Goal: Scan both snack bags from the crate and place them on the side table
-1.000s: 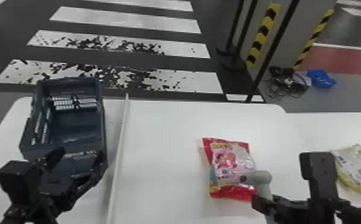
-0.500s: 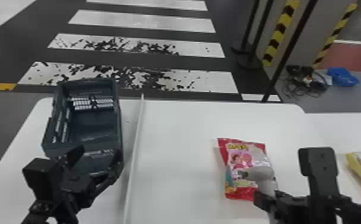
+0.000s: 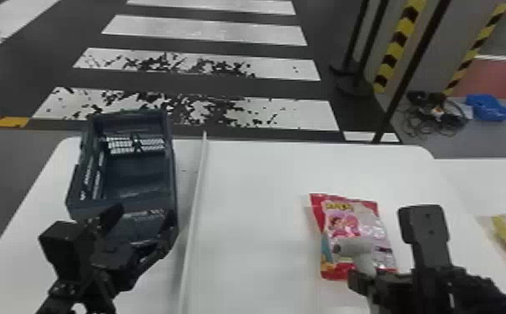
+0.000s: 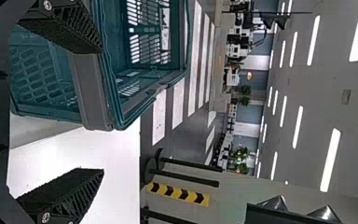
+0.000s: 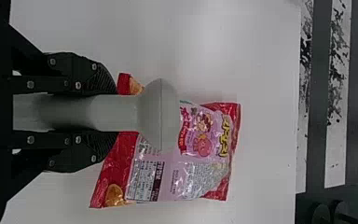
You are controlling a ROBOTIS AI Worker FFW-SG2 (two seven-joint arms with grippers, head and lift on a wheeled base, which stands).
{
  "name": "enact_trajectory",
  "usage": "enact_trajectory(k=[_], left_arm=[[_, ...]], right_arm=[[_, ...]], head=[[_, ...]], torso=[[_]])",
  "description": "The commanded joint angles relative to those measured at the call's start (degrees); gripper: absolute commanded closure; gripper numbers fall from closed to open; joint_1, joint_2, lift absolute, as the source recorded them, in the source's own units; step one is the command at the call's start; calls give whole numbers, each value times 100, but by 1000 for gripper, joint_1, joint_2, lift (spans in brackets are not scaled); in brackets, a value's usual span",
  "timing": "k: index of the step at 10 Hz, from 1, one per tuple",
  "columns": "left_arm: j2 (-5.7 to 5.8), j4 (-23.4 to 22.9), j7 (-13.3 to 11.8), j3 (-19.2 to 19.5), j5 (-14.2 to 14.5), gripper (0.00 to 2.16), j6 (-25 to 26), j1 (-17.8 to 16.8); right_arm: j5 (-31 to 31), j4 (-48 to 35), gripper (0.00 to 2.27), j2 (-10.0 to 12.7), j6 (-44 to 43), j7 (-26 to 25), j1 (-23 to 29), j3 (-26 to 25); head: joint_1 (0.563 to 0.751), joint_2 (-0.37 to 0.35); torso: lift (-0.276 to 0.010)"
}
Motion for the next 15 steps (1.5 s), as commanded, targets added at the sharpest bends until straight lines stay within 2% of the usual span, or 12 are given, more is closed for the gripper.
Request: enact_trajectory(k=[1,8,15], left_arm=[[0,5,0,14,0,87,0,15],[18,40,0,49,9,87,0,15],[9,58,0,49,9,87,0,-3]], right_arm=[[3,179,2250,5,-106,-5,-119,60],[196,662,2250,5,-299,-57,-391,148],[337,583,2250,5,-264,-48,-391,130]], head=[[695,-77],[695,-65],[695,-68]], torso=[[-95],[-95],[-95]])
